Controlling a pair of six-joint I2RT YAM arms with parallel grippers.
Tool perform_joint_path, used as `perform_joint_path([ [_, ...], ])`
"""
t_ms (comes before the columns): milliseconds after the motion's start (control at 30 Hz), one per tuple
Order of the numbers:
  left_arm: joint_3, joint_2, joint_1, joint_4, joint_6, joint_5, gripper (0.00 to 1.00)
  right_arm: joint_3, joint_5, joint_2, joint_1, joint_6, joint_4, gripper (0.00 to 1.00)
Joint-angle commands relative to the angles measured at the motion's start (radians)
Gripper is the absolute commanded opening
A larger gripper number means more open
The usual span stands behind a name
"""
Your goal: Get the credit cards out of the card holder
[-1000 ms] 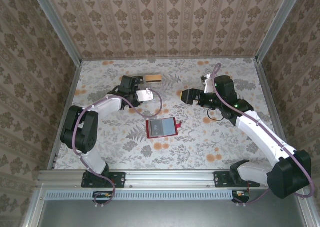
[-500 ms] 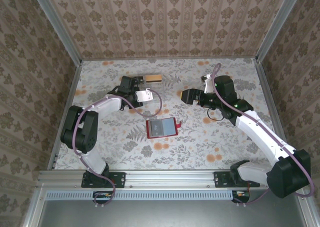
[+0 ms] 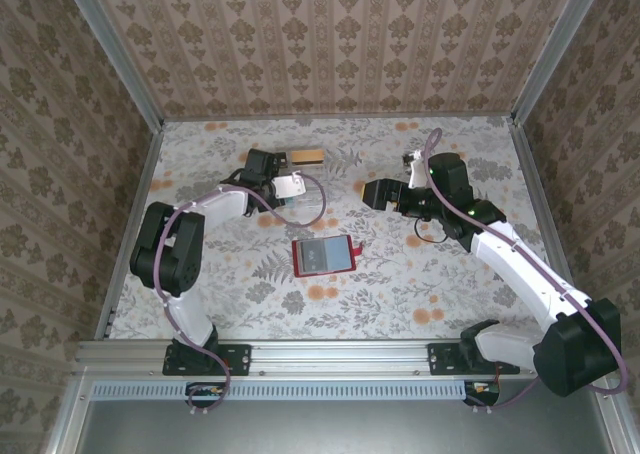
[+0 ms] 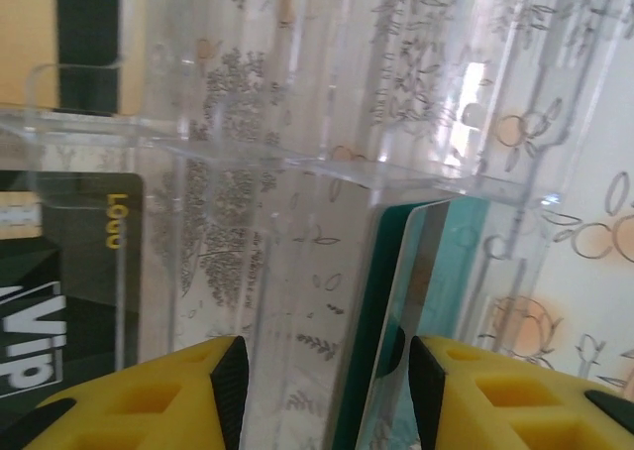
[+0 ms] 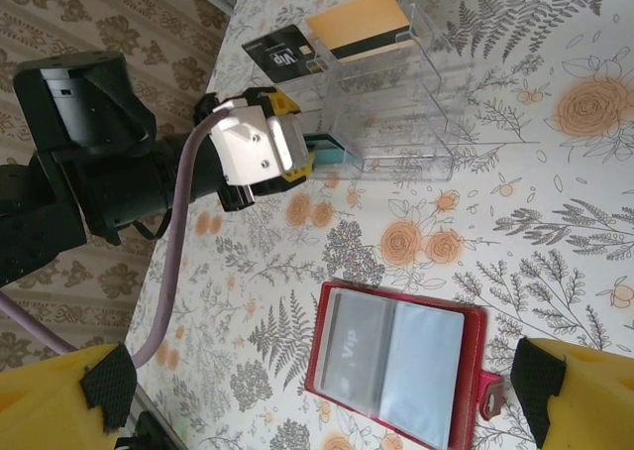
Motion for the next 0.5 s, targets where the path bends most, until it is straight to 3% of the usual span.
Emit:
perform_joint_path([
  [0, 0.034, 0.015, -0.001, 0.021, -0.034, -0.031, 0.49, -0.011, -0.018, -0.014, -0.006, 0.010, 0.025, 1.00],
  [333, 0.034, 0.007, -0.002, 0.015, -0.042, -0.031, 0.51, -0.017, -0.024, -0.014, -0.006, 0.016, 0.031, 1.00],
  [433, 0.022, -0.014, -0.003, 0.012, -0.041, -0.016, 0.54, -0.017, -0.024, -0.014, -0.006, 0.019, 0.032, 1.00],
  [467, 0.016, -0.024, -0.004, 0.010, -0.042, -0.009, 0.61, -0.019, -0.026, -0.014, -0.006, 0.020, 0.034, 1.00],
])
